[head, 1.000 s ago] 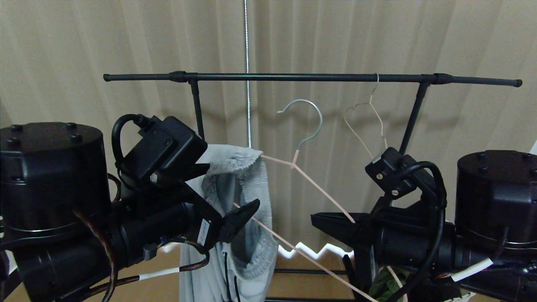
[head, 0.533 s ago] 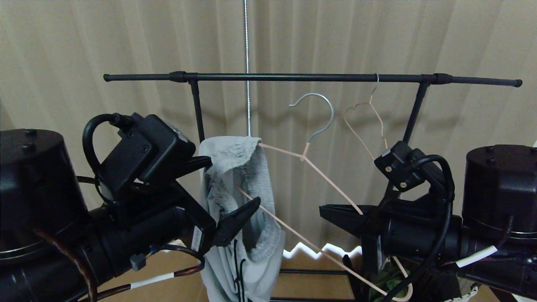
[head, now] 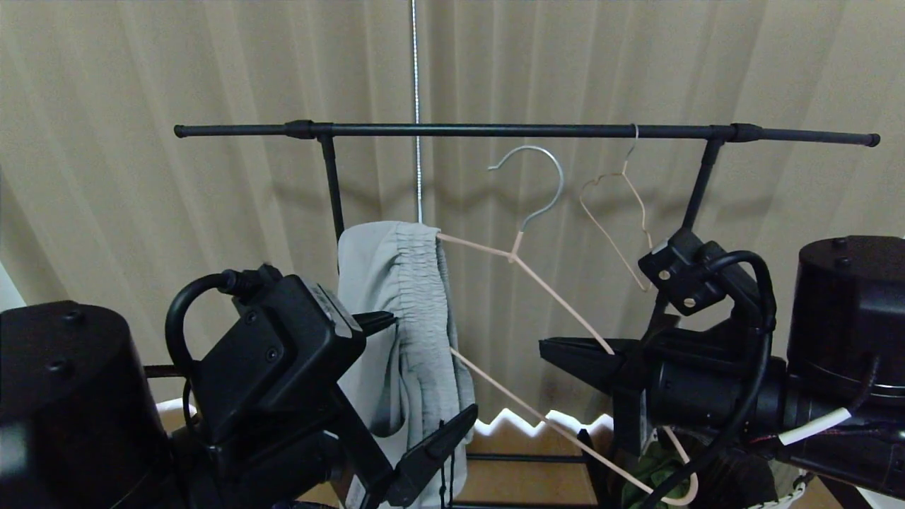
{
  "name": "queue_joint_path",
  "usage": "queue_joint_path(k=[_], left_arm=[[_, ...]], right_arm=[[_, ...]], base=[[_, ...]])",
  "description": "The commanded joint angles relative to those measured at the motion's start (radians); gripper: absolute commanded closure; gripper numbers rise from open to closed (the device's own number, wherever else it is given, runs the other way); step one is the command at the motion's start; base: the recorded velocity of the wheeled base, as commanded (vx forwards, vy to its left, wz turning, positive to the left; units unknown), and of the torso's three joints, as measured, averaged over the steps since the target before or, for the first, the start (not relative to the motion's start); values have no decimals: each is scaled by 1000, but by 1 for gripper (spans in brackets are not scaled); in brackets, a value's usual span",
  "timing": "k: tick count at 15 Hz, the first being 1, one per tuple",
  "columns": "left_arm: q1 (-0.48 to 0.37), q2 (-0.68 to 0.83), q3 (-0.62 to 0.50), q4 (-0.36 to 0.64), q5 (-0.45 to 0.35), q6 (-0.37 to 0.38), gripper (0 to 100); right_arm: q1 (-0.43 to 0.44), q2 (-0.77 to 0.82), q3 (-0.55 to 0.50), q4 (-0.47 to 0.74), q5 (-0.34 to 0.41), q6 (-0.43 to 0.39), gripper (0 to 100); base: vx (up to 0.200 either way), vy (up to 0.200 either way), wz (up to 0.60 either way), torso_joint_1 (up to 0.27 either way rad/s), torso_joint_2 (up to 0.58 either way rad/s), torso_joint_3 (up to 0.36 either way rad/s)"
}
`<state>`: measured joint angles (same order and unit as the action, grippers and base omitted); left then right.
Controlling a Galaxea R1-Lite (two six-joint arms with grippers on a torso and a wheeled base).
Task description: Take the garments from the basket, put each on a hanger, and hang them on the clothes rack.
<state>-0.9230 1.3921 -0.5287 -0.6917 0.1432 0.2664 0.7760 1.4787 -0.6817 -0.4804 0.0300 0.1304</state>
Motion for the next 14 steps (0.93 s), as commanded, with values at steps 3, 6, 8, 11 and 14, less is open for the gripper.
queue_joint_path(k=[3,6,8,11,14], left_arm=[[4,-27,41,-2,3,1,0],[78,-74,56,-2,1,2,0],[122,-102,38,-2,-2,5,0],[234,-96,-17,-2,-4,60,0],[354,-96,-51,-2,-154,162,0]], right_arm=[[-9,-9,14,-56,1,-2,100],[-52,-35,40,-43,1,-9,100],[-80,-51,50,-17,2,-12,100],[-95,-77,51,22,48,-38,100],[-124,-104,40,88,105,-103,100]], base=[[0,0,0,0,0,0],[0,0,0,0,0,0],[0,0,0,0,0,0],[0,0,0,0,0,0],[0,0,0,0,0,0]])
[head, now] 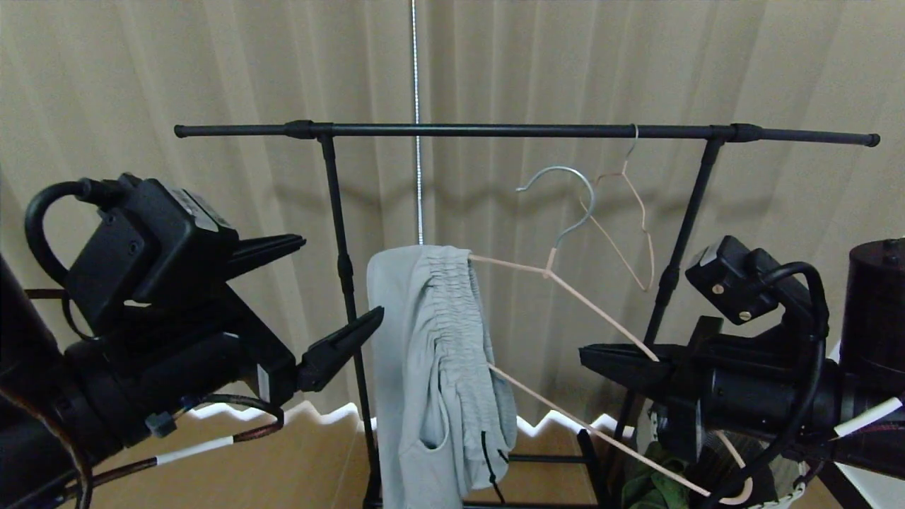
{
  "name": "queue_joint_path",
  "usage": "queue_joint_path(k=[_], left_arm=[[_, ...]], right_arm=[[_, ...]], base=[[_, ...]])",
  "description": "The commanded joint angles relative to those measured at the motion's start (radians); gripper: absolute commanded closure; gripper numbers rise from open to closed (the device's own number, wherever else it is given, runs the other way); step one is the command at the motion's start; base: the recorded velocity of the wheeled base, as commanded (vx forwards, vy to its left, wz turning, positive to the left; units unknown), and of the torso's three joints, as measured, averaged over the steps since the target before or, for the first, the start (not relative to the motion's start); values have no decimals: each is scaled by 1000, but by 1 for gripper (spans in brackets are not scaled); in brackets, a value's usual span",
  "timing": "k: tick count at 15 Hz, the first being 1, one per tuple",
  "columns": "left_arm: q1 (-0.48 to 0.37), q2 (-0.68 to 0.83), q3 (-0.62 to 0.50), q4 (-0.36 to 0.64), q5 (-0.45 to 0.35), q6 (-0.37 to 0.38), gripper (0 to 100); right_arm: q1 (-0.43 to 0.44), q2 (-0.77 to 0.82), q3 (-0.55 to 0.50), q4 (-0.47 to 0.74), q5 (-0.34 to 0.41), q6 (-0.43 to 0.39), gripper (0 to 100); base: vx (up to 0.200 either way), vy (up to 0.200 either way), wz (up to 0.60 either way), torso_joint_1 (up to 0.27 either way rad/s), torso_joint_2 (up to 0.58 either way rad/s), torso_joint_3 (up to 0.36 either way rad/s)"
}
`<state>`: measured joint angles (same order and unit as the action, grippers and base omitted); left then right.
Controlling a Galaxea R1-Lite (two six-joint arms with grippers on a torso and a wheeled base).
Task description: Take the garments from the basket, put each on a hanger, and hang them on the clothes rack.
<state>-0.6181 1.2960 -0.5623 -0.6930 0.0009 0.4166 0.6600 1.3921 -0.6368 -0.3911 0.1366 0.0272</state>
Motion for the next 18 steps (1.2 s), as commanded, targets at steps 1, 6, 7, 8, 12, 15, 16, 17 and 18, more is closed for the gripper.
queue_joint_path(k=[1,6,7,8,12,15,16,17,18], left_arm=[[124,16,-47,3,-114,103,0],[182,158,-119,4,-377,303,0],[159,187,-133,4,-384,304,0],[155,210,-145,4,-383,309,0],[153,279,-194,4,-383,384,0],[150,281,-192,4,-383,386,0],[147,279,-192,4,-383,386,0],[143,279,-194,4,-384,386,0],[135,278,-192,3,-384,386,0]], right_arm=[[-19,-25,-4,9,54,-16,100],[-19,-8,-7,9,146,-18,100],[-19,7,-9,5,156,-29,100],[-19,10,-11,3,159,-41,100],[-13,19,-11,3,207,-61,100],[-11,30,-11,3,247,-101,100],[-10,31,-11,6,262,-119,100],[7,33,-11,8,264,-127,100],[18,38,-12,8,264,-127,100]], base=[[0,0,0,0,0,0],[0,0,0,0,0,0],[0,0,0,0,0,0],[0,0,0,0,0,0],[0,0,0,0,0,0],[0,0,0,0,0,0],[0,0,0,0,0,0],[0,0,0,0,0,0],[0,0,0,0,0,0]])
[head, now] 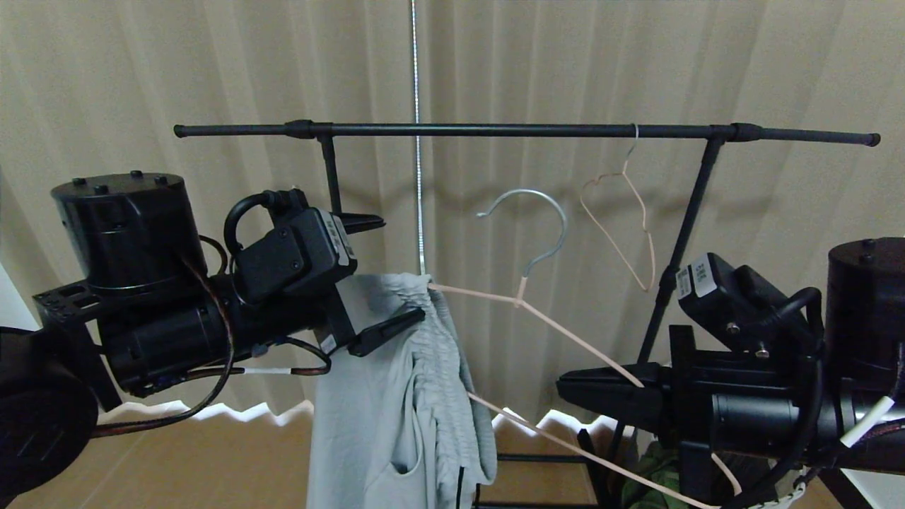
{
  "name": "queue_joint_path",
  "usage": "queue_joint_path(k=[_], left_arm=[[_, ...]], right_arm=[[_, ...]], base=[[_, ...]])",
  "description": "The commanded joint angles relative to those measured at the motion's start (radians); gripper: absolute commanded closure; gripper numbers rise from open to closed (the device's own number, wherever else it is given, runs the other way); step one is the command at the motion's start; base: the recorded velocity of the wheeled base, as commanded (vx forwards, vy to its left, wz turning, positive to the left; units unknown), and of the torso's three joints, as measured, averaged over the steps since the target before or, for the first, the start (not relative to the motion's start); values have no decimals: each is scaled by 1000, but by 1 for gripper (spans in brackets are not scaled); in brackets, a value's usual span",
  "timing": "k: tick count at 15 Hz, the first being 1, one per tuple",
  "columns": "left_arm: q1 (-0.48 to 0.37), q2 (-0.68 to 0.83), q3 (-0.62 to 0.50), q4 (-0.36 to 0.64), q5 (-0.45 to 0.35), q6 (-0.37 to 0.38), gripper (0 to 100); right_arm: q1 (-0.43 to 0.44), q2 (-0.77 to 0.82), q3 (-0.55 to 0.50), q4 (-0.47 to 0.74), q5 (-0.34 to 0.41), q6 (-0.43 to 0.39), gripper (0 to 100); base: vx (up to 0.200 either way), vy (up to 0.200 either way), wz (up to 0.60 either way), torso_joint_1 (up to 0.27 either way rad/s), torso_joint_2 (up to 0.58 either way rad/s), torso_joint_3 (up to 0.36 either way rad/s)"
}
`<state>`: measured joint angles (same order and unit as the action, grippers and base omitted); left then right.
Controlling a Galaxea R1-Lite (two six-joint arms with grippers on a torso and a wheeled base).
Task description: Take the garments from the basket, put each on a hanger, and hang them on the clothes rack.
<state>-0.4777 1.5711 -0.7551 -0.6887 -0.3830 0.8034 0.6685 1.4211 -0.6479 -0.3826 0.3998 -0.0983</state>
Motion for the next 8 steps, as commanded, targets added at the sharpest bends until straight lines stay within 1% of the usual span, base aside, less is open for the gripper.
queue_joint_path(k=[1,4,5,8], left_arm=[[-12,3,0,-2,-1,0,0],[-12,6,5,-2,-2,0,0],[-12,6,7,-2,-2,0,100],[-12,4,10,-2,-4,0,100]], right_arm=[[22,10,-4,-1,1,-1,100],[48,4,-4,1,2,-1,100],[48,4,-4,1,2,-3,100],[49,4,-4,1,2,-4,100]], base=[[0,0,0,0,0,0],[0,0,0,0,0,0],[0,0,0,0,0,0],[0,0,0,0,0,0]])
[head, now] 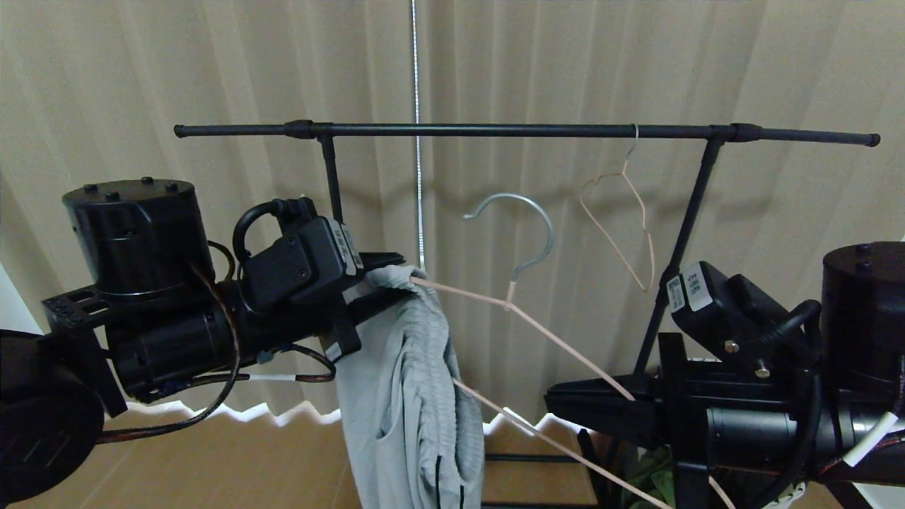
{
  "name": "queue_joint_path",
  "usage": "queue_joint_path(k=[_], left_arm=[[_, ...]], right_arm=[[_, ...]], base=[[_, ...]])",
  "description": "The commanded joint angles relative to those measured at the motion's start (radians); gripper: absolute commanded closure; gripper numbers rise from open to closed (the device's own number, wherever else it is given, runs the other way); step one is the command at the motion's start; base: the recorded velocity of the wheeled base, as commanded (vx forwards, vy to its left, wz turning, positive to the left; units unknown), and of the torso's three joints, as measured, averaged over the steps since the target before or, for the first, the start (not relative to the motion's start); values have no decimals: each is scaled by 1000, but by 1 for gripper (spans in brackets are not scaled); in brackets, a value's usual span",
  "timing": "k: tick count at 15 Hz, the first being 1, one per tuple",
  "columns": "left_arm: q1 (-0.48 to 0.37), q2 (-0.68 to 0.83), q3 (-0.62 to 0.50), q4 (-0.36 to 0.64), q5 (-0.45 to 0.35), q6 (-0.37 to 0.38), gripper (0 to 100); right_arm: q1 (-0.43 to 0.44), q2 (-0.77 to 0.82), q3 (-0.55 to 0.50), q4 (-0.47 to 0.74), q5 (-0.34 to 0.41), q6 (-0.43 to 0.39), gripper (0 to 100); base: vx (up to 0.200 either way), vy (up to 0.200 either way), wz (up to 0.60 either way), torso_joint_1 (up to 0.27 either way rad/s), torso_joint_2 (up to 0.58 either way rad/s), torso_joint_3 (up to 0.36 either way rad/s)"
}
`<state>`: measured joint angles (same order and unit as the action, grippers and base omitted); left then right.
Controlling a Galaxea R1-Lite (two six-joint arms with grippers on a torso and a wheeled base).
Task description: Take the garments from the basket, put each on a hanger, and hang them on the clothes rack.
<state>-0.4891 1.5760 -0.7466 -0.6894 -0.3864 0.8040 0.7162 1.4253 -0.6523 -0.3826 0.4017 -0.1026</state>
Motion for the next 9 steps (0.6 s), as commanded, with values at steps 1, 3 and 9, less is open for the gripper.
queue_joint_path(k=[1,3,9], left_arm=[[-6,1,1,-1,0,0,100],[-8,1,9,-1,0,-2,100],[-6,-1,35,-4,6,-2,100]], right_arm=[[5,0,0,1,0,0,100],[5,-2,0,1,0,-2,100],[3,-8,0,-1,0,-2,100]], base=[[0,0,0,0,0,0],[0,0,0,0,0,0],[0,0,0,0,0,0]])
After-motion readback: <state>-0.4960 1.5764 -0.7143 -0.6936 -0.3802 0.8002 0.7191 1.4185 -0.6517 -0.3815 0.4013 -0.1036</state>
